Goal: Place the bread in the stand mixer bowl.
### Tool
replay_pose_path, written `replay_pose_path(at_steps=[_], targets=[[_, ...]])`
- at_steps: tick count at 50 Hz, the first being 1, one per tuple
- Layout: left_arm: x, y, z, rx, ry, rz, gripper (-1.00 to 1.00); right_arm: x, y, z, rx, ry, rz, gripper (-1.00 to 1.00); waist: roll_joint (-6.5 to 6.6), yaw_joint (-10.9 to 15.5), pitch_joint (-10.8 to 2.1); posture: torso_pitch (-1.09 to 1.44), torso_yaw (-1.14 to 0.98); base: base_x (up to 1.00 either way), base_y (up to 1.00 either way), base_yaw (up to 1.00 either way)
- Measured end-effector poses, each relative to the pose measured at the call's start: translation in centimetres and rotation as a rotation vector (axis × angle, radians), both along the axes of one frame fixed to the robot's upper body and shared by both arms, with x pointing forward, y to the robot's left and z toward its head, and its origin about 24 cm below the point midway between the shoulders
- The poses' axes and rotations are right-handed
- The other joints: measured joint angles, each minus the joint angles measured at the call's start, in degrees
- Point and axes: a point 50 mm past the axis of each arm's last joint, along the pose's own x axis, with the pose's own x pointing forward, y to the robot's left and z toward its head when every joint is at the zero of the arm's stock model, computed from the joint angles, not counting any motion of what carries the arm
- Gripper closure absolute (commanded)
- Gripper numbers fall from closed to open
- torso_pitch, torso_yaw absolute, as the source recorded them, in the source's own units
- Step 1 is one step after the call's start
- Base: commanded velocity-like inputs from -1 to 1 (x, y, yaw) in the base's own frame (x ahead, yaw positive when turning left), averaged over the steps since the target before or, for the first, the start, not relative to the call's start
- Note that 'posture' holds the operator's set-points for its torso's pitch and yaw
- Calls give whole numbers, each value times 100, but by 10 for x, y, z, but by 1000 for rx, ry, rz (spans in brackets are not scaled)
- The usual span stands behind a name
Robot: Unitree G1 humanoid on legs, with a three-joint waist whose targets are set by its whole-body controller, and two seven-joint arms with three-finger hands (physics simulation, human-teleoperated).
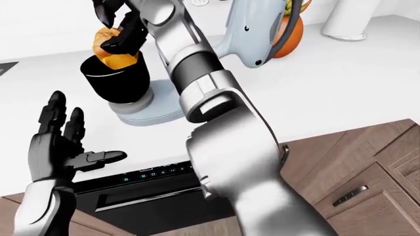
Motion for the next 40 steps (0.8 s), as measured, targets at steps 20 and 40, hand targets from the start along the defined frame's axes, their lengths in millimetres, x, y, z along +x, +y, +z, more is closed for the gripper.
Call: replay_pose_path(at_steps=[20,40], targets=[[-1,3,-1,0,1,4,-100,4,5,-20,85,-63,-14,100,21,4,-27,0,0,0,0,0],[1,5,-1,1,-4,8,-100,3,7,-25,165,-150,-43,100,10,-9,-31,0,0,0,0,0]])
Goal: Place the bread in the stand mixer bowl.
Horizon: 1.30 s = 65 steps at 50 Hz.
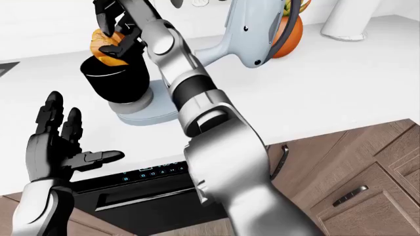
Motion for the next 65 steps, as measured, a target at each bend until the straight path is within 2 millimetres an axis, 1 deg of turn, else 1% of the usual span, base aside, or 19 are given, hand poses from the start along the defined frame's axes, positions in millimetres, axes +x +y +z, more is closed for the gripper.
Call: replay_pose_path(at_steps=[5,6,7,14,26,36,50,60,65], targets=[[0,-1,-1,-2,5,-3,-100,-5,5,7,8,-36,32,100,-2,-1,2,0,0,0,0,0],[0,-1,-1,-2,6,-4,-100,-5,6,8,8,-44,35,67,-4,1,0,0,0,0,0,0],[0,-1,-2,-2,7,-5,-100,-6,7,8,7,-50,36,-100,-6,2,-4,0,0,0,0,0],[-1,1,-2,0,6,0,-100,-9,9,15,15,-80,53,-100,-1,8,-38,0,0,0,0,0],[-1,1,-4,-1,9,-1,-100,-8,10,10,-1,-64,61,-100,16,2,-30,0,0,0,0,0],[-1,1,-3,-1,4,0,-100,-8,9,11,16,-69,61,-100,24,-4,-32,0,0,0,0,0],[-2,0,1,-4,-4,-1,-100,-12,6,27,81,-96,80,-100,32,-15,-38,0,0,0,0,0],[-2,-2,-3,-4,4,-3,-100,-9,-2,27,112,-93,66,-100,24,-17,-35,0,0,0,0,0],[-3,-3,0,-2,-4,-3,-100,-7,-4,25,119,-91,57,-100,19,-16,-28,0,0,0,0,0]])
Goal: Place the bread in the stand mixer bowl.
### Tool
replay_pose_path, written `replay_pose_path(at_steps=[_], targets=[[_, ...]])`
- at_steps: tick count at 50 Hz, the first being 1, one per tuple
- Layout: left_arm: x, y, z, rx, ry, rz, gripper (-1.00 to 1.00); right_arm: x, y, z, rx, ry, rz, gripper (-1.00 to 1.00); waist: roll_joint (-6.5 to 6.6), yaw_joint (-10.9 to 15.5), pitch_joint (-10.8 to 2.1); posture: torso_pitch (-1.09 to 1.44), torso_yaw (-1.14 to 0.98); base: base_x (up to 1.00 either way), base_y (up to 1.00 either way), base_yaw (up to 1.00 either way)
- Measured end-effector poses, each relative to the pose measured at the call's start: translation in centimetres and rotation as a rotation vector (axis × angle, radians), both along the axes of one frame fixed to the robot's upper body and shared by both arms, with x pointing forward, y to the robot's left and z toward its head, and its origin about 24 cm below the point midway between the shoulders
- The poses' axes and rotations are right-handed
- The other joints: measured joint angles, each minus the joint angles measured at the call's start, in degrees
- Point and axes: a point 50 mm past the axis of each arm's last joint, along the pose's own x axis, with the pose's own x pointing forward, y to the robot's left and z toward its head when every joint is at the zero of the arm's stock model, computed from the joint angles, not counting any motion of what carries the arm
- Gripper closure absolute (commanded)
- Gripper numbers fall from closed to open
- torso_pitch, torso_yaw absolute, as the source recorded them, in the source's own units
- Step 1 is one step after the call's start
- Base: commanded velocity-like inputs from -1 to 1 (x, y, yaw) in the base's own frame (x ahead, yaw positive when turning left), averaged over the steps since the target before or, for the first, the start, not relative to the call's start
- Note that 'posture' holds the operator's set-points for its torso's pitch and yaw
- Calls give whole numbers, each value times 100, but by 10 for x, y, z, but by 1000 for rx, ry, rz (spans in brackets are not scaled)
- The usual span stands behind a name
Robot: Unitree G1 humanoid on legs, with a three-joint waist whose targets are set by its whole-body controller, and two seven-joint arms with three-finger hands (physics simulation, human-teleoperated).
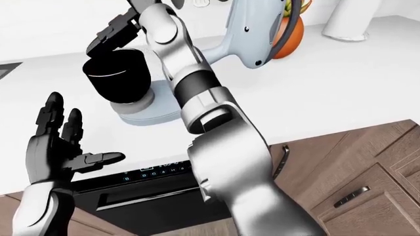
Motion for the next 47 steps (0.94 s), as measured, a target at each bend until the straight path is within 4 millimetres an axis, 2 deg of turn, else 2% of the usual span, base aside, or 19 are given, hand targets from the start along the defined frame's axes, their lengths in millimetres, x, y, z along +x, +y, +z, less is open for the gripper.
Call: replay_pose_path(at_steps=[11,18,25,33,47], targets=[[-2,0,2,-2,-5,2,-100,1,-11,7,52,-35,-19,-100,-7,8,-12,0,0,0,0,0],[-2,-1,4,1,-15,0,-100,5,-20,2,80,-23,-41,-100,-25,14,-4,0,0,0,0,0],[-2,-1,3,0,-12,-1,-100,3,-26,9,109,-45,-50,-100,-38,26,-1,0,0,0,0,0],[-3,0,2,0,-11,1,-100,1,-29,6,129,-46,-56,-100,-63,41,-7,0,0,0,0,0],[-2,-1,5,2,-17,-1,-100,-19,-38,4,172,-66,-62,-100,-103,85,-10,0,0,0,0,0]])
